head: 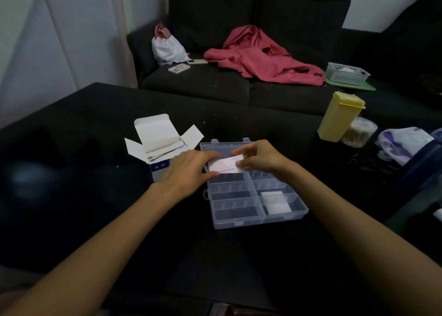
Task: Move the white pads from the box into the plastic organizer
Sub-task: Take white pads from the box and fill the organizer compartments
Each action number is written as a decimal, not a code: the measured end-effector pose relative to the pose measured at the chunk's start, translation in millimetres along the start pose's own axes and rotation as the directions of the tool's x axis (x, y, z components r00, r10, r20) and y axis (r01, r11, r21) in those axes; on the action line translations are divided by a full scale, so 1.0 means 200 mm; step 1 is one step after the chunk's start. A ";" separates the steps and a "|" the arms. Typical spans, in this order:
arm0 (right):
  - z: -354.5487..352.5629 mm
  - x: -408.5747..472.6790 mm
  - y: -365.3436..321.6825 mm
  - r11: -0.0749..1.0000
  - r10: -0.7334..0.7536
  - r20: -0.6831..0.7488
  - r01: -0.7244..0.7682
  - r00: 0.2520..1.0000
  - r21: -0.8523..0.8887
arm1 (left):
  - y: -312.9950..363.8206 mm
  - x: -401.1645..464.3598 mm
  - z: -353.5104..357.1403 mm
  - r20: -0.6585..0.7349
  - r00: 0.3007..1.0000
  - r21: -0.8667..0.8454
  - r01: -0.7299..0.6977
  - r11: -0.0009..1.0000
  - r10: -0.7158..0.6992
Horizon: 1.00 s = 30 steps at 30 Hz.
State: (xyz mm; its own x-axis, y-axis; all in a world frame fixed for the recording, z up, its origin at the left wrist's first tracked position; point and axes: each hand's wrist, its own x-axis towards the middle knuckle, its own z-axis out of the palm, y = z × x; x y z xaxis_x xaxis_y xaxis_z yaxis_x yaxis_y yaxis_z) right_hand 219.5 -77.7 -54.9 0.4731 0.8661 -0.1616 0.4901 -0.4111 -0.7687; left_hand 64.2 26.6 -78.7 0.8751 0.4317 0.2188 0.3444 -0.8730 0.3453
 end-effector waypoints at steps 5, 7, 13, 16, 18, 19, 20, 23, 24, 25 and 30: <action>0.00 0.01 0.01 0.983 0.014 -0.053 -0.023 0.998 -0.181 | 0.04 0.03 0.01 0.049 0.998 0.135 -0.034 0.990 0.027; 0.00 0.01 0.01 0.973 0.026 -0.053 -0.038 0.998 -0.226 | 0.04 0.03 0.01 0.026 0.999 0.128 -0.028 0.991 0.025; 0.10 0.08 -0.03 0.955 0.077 -0.037 -0.084 0.996 -0.285 | 0.00 -0.02 0.02 0.101 0.995 0.177 -0.018 0.984 0.000; 0.14 0.13 -0.03 0.944 0.174 -0.083 -0.191 0.981 -0.268 | -0.01 -0.02 0.05 0.167 0.986 0.170 -0.027 0.985 -0.001; 0.15 0.16 -0.02 0.921 0.239 -0.119 -0.263 0.964 -0.288 | 0.00 -0.02 0.06 0.192 0.981 0.174 -0.040 0.984 0.006; 0.16 0.17 -0.02 0.905 0.258 -0.133 -0.288 0.957 -0.314 | 0.01 -0.02 0.06 0.205 0.979 0.174 -0.044 0.984 0.008; 0.16 0.18 -0.02 0.889 0.269 -0.146 -0.304 0.952 -0.342 | 0.01 -0.02 0.06 0.217 0.976 0.179 -0.050 0.983 0.010; 0.16 0.21 -0.02 0.861 0.299 -0.157 -0.337 0.941 -0.380 | 0.02 -0.01 0.07 0.242 0.970 0.212 -0.070 0.975 0.017; 0.17 0.21 -0.02 0.854 0.306 -0.155 -0.343 0.939 -0.392 | 0.01 0.00 0.07 0.247 0.969 0.230 -0.073 0.970 0.014; 0.17 0.22 -0.01 0.846 0.312 -0.156 -0.348 0.937 -0.405 | 0.01 0.01 0.08 0.252 0.968 0.255 -0.079 0.964 0.013; 0.19 0.22 0.01 0.795 0.282 -0.144 -0.315 0.949 -0.518 | 0.03 0.04 0.10 0.312 0.950 0.337 -0.115 0.935 0.004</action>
State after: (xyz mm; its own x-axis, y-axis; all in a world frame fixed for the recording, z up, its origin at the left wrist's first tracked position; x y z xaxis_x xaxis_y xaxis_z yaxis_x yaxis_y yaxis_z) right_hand 212.3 -29.6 -87.2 0.6923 0.6645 -0.2812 0.6197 -0.7472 -0.2400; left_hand 81.1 19.8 -93.3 0.9390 0.3356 -0.0755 0.3359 -0.9419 -0.0095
